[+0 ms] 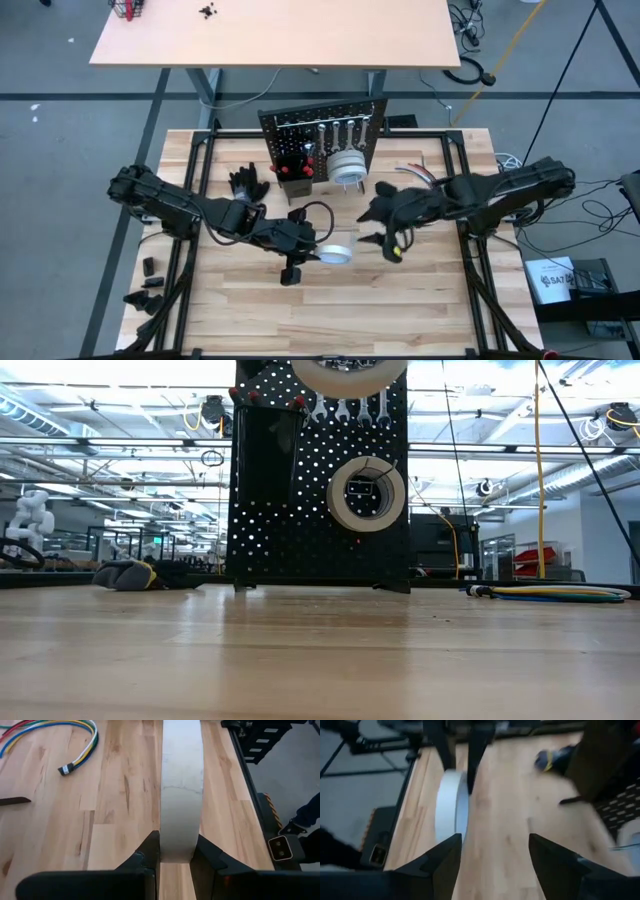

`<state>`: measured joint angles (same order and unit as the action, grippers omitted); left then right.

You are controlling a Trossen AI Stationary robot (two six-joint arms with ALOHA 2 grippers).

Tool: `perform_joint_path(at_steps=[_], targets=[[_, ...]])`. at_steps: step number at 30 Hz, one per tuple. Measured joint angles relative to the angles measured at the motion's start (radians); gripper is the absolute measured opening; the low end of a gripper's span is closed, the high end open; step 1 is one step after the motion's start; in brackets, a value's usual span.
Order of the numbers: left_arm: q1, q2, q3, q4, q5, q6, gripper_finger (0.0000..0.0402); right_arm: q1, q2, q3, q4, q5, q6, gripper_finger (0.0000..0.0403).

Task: Hang tools onto peg board
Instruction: Hang the white masking tape on the peg board

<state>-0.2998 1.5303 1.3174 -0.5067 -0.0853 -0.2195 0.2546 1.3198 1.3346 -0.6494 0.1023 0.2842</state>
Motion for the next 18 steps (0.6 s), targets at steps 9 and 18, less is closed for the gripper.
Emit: perform_joint_path(at_steps=[9, 18], targets=[[0.007, 0.000, 0.000, 0.001, -0.003, 0.000, 0.0062, 0.002, -0.090, 0.000, -0.002, 0.033, 0.027, 0.0222], [0.043, 0.009, 0.000, 0.068, -0.078, -0.061, 0.0062, 0.002, -0.088, 0.000, -0.053, 0.022, 0.228, 0.0222]])
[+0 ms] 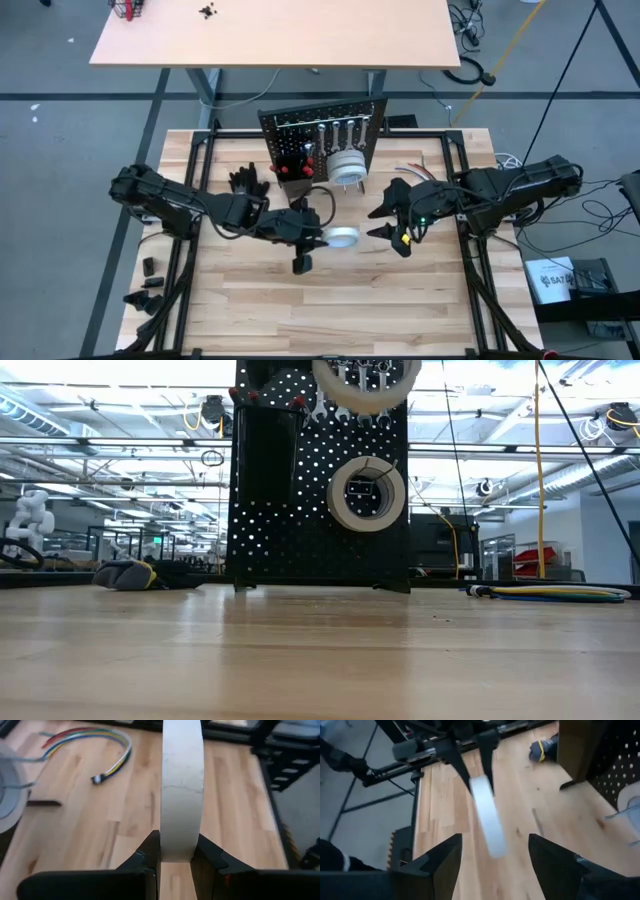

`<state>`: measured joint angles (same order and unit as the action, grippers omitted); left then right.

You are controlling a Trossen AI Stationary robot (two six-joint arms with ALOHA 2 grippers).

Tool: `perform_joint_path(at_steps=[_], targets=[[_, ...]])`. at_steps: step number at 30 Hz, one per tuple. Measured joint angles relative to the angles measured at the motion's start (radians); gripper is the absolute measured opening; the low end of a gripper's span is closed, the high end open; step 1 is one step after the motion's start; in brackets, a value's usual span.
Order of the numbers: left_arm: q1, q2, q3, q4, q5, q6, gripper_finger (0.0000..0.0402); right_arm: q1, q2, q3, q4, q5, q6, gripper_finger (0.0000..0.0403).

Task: Hang tools onto peg board
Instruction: Hang the white masking tape on the peg board

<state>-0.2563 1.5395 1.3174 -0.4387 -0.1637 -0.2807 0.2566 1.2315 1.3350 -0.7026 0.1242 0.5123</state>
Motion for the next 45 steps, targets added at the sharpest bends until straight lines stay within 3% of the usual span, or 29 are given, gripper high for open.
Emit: perform_joint_path(at_steps=[7, 16, 24, 30, 37, 45], targets=[[0.059, 0.040, 0.000, 0.031, -0.048, 0.007, 0.0062, -0.020, 0.001, 0.000, -0.011, 0.052, -0.090, 0.0222], [0.149, 0.100, 0.000, 0.058, -0.054, 0.064, 0.0062, 0.024, 0.001, 0.000, -0.147, 0.375, -0.147, 0.0222], [0.214, 0.104, 0.000, 0.084, -0.065, 0.086, 0.0062, 0.033, 0.003, 0.000, -0.161, 0.405, -0.142, 0.0222], [0.223, 0.106, 0.000, 0.092, -0.070, 0.087, 0.0062, 0.032, 0.033, 0.000, -0.150, 0.483, -0.216, 0.0222], [0.205, 0.109, 0.000, 0.093, -0.057, 0.087, 0.0062, 0.037, 0.091, 0.000, -0.144, 0.462, -0.234, 0.0222], [0.153, 0.109, 0.000, 0.093, -0.047, 0.134, 0.0062, 0.024, 0.103, 0.000, -0.135, 0.300, -0.258, 0.0221]])
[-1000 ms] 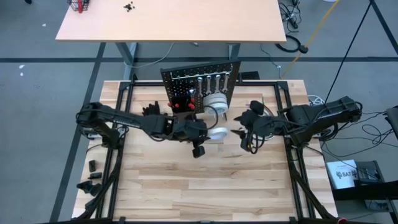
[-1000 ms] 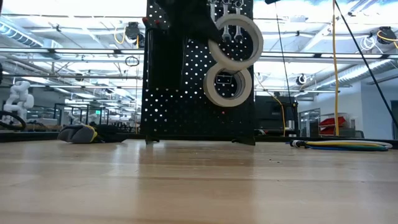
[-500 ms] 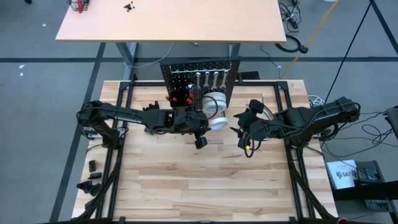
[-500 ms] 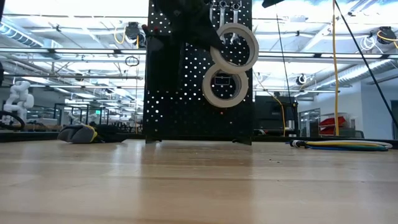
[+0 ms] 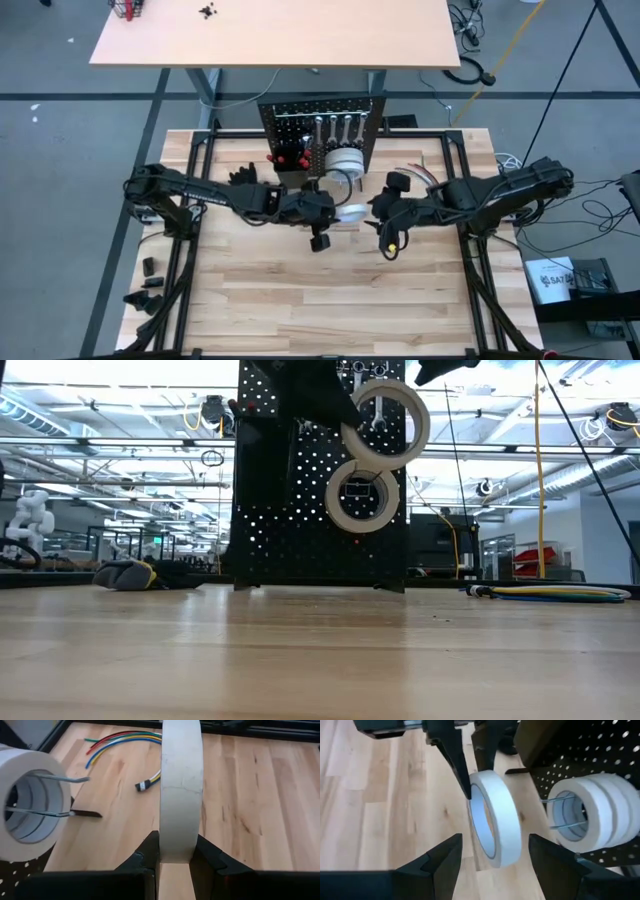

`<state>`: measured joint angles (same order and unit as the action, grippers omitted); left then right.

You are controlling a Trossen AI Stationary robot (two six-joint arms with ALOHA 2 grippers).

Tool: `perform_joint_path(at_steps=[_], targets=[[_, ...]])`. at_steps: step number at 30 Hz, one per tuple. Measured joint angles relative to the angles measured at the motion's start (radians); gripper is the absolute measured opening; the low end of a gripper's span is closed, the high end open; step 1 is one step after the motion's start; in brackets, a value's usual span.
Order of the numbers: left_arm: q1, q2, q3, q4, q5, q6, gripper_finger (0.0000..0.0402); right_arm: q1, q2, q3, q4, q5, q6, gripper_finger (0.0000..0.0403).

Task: Hang tools onto peg board
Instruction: Hang the white masking tape on the peg board

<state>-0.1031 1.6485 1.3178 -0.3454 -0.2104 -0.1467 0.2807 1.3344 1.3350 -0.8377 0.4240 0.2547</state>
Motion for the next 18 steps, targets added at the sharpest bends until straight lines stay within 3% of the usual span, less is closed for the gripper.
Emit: perform_joint_path(at_steps=[18], targets=[[-0.076, 0.000, 0.000, 0.085, 0.047, 0.059, 0.0062, 0.016, 0.007, 0.000, 0.043, -0.140, 0.043, 0.0213]])
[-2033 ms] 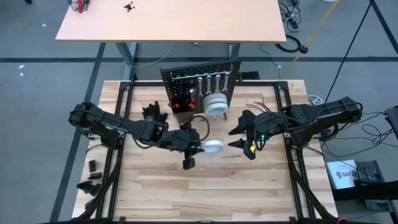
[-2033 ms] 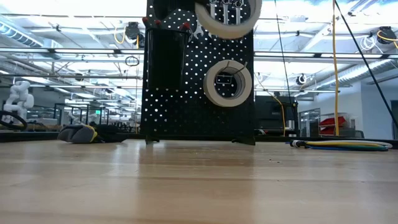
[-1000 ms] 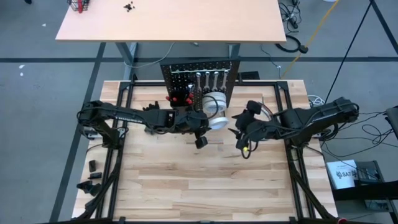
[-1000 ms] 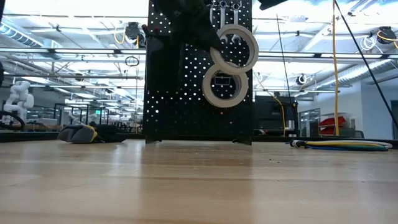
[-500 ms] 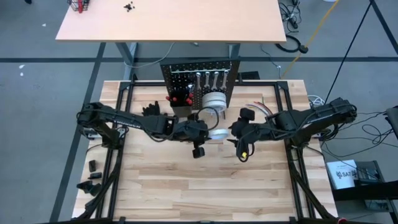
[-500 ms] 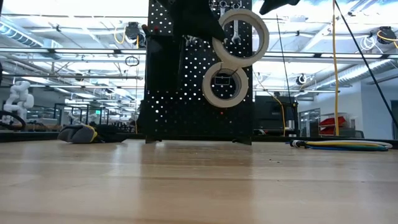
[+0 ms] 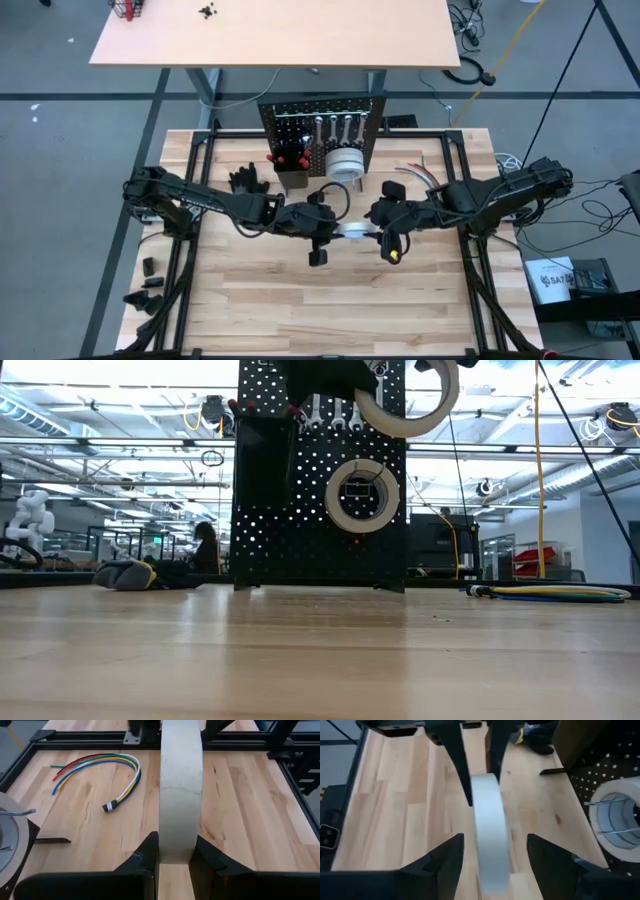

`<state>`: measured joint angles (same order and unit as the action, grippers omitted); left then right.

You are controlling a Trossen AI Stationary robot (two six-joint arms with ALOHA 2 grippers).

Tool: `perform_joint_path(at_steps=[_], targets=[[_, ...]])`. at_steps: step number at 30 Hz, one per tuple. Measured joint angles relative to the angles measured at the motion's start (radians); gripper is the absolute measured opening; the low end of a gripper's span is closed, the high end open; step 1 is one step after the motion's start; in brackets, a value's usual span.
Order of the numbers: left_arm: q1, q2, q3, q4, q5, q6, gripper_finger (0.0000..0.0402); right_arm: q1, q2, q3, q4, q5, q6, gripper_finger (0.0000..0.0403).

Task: Hang tools onto peg board
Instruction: Hang the white masking tape on the peg board

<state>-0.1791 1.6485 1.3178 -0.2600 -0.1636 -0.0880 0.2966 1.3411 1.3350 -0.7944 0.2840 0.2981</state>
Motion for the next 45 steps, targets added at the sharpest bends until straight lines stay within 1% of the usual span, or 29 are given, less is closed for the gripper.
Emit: perform_joint_path(at_steps=[2, 4, 9, 10, 12, 14, 15, 18, 21, 23, 25, 27, 30, 32, 34, 39, 41, 43, 45], targets=[[0.000, 0.000, 0.000, -0.001, 0.000, -0.001, 0.0062, 0.006, 0.000, 0.000, 0.000, -0.006, 0.008, 0.0196], [0.000, 0.000, 0.000, -0.001, 0.002, -0.003, 0.0062, 0.013, 0.000, 0.000, -0.002, -0.006, 0.008, 0.0171], [-0.006, 0.000, 0.000, 0.008, 0.008, -0.007, 0.0062, 0.033, 0.000, 0.000, -0.003, -0.001, 0.006, 0.0072], [-0.008, 0.000, 0.000, 0.014, 0.016, -0.006, 0.0062, 0.034, 0.000, 0.000, -0.003, -0.003, 0.005, 0.0061], [-0.013, 0.000, 0.000, 0.028, 0.035, -0.008, 0.0062, 0.035, 0.002, 0.000, -0.003, -0.003, 0.016, 0.0061], [-0.018, 0.000, -0.001, 0.032, 0.034, -0.012, 0.0065, 0.035, 0.002, 0.000, -0.003, -0.007, 0.028, 0.0061], [-0.019, 0.000, -0.001, 0.030, 0.031, -0.012, 0.0077, 0.035, 0.002, 0.000, -0.004, -0.006, 0.034, 0.0061], [-0.024, 0.000, 0.000, 0.017, 0.022, -0.060, 0.0129, 0.040, 0.004, 0.000, -0.017, -0.001, 0.049, 0.0061], [-0.024, -0.003, 0.001, -0.075, 0.022, -0.090, 0.0166, 0.039, 0.005, 0.000, -0.060, 0.010, 0.053, 0.0061], [-0.024, -0.003, 0.001, -0.163, 0.018, -0.113, 0.0175, 0.039, 0.005, 0.000, -0.088, 0.029, 0.053, 0.0061], [-0.025, -0.003, 0.001, -0.251, 0.000, -0.158, 0.0178, 0.039, 0.005, -0.001, -0.142, 0.071, 0.050, 0.0061], [-0.027, -0.003, 0.001, -0.327, -0.006, -0.188, 0.0179, 0.038, 0.005, -0.001, -0.178, 0.090, 0.037, 0.0061], [-0.041, -0.003, 0.001, -0.377, -0.024, -0.219, 0.0180, 0.019, 0.001, -0.023, -0.132, 0.079, -0.010, 0.0061], [-0.068, -0.010, 0.001, -0.396, -0.066, -0.219, 0.0181, -0.001, -0.008, -0.060, -0.096, 0.044, -0.036, 0.0061], [-0.102, -0.028, 0.001, -0.418, -0.141, -0.220, 0.0181, -0.026, -0.034, -0.117, -0.030, 0.000, -0.045, 0.0061], [-0.210, -0.134, 0.001, -0.521, -0.418, -0.254, 0.0182, -0.084, -0.129, -0.267, 0.157, -0.079, -0.033, 0.0061], [-0.248, -0.175, 0.001, -0.543, -0.504, -0.272, 0.0182, -0.099, -0.166, -0.303, 0.215, -0.082, -0.048, 0.0061], [-0.275, -0.211, 0.001, -0.550, -0.542, -0.273, 0.0182, -0.116, -0.199, -0.330, 0.271, -0.077, -0.095, 0.0061], [-0.285, -0.239, 0.001, -0.551, -0.547, -0.274, 0.0182, -0.145, -0.224, -0.362, 0.315, -0.082, -0.134, 0.0061]])
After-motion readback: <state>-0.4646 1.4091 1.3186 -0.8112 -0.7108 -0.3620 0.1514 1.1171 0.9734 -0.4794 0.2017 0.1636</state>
